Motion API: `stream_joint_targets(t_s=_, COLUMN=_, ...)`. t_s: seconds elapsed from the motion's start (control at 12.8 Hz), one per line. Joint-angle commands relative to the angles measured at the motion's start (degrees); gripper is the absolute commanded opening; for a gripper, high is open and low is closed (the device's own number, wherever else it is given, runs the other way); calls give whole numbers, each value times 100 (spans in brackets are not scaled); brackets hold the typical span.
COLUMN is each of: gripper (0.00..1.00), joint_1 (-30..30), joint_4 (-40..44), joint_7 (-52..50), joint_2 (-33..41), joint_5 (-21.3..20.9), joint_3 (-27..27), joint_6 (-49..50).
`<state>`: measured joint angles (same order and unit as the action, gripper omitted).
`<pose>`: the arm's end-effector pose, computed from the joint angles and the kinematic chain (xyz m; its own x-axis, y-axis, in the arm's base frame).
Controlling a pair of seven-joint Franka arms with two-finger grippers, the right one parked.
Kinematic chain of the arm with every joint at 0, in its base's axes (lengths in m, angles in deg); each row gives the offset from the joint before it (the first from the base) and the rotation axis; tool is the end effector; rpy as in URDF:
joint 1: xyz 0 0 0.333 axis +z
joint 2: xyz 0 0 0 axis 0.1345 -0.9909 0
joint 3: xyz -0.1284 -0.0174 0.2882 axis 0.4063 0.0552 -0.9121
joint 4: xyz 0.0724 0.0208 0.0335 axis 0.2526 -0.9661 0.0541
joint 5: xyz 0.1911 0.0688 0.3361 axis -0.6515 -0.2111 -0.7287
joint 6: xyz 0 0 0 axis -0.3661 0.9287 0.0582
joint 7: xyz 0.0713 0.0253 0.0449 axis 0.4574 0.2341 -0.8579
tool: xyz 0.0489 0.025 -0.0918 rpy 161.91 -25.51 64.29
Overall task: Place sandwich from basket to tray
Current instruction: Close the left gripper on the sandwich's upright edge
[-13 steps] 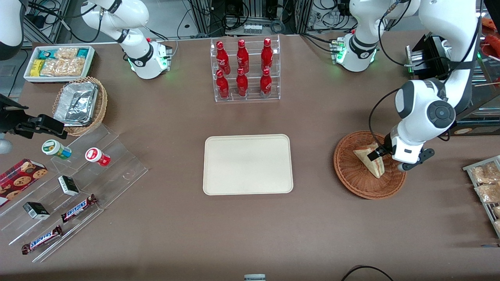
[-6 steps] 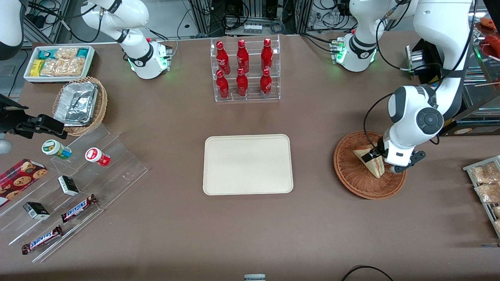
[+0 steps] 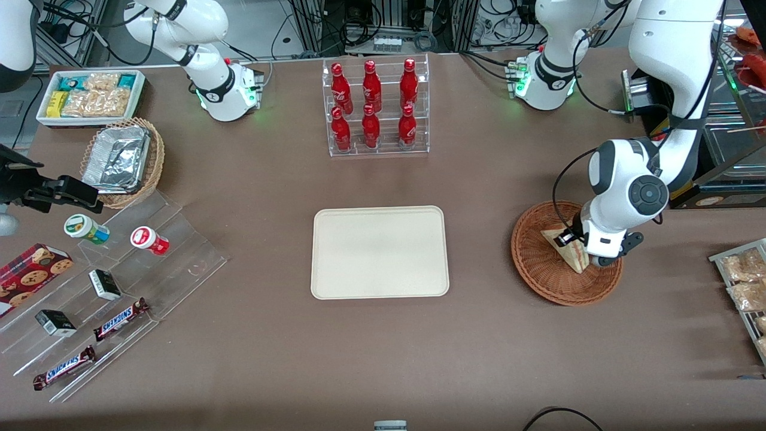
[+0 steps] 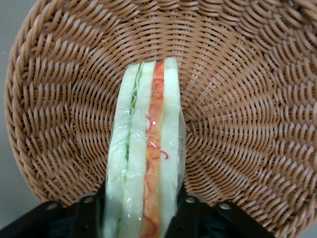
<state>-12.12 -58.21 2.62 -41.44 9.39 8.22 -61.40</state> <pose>0.5426 -0.0477 0.2382 0.8422 0.5292 -0.1037 0.5240 -0.8485 -0.0742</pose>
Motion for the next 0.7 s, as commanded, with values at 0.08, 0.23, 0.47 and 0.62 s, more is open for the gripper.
stream_joint_targets(t_s=0.08, gripper=0, joint_1=-132, joint_4=21, joint_7=-111, joint_2=-123, joint_5=-60, joint_3=24, joint_6=-78)
stream_joint_targets(t_s=0.23, gripper=0, joint_1=-132, joint_4=134, joint_7=-50, joint_2=-79, joint_5=-77, joint_3=15, joint_6=0)
stream_joint_targets(t_s=0.47, gripper=0, joint_1=-150, joint_4=695, joint_7=-15, joint_2=-9, joint_5=-523, joint_3=41, joint_6=850)
stream_joint_targets(t_s=0.62, gripper=0, joint_1=-264, joint_4=1126, joint_7=-6, joint_2=9, joint_5=-622, joint_3=103, joint_6=1518)
